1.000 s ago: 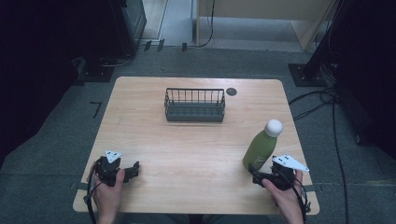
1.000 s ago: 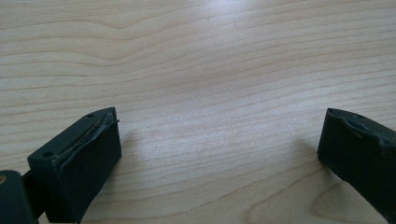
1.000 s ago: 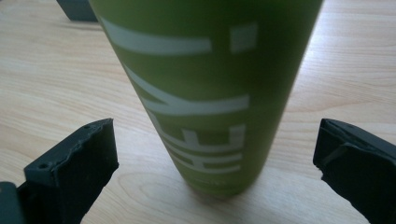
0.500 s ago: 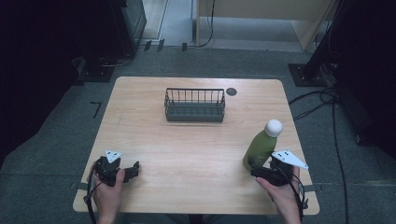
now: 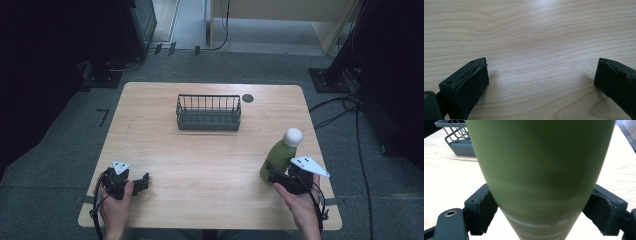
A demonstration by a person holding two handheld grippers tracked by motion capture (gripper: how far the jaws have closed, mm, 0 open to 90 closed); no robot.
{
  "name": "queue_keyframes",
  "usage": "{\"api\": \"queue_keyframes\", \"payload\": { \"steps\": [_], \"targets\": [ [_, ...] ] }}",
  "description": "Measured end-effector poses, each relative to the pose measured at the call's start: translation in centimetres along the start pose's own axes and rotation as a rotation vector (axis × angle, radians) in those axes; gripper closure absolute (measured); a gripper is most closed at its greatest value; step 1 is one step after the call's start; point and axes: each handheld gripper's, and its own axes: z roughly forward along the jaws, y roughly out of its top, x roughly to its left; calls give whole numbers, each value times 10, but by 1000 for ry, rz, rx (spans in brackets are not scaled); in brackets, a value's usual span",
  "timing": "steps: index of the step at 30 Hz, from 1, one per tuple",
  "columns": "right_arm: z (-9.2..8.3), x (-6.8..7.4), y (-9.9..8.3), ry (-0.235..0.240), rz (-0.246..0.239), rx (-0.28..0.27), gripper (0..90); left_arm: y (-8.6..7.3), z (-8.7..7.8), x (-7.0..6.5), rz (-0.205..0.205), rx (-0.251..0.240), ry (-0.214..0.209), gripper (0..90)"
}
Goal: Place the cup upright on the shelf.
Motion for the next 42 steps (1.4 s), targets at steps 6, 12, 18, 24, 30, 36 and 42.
{"api": "queue_keyframes", "payload": {
  "steps": [6,12,18,24,30,36,42],
  "targets": [
    [1,1,3,-4,9,-2,167,0,0,0,0,0,0,0],
    [5,2,6,-15,9,-7,174,0,0,0,0,0,0,0],
    [5,6,7,-42,-43,-13,199,0,0,0,0,0,0,0],
    [7,9,10,-55,-60,-2,202,0,0,0,0,0,0,0],
    [8,12,15,-27,-55,-8,202,0,0,0,-2,-1,0,0],
    [10,17,21,-15,-60,-18,203,0,0,0,-1,-1,0,0],
    [14,22,27,14,-63,-16,203,0,0,0,0,-1,1,0]
  ]
}}
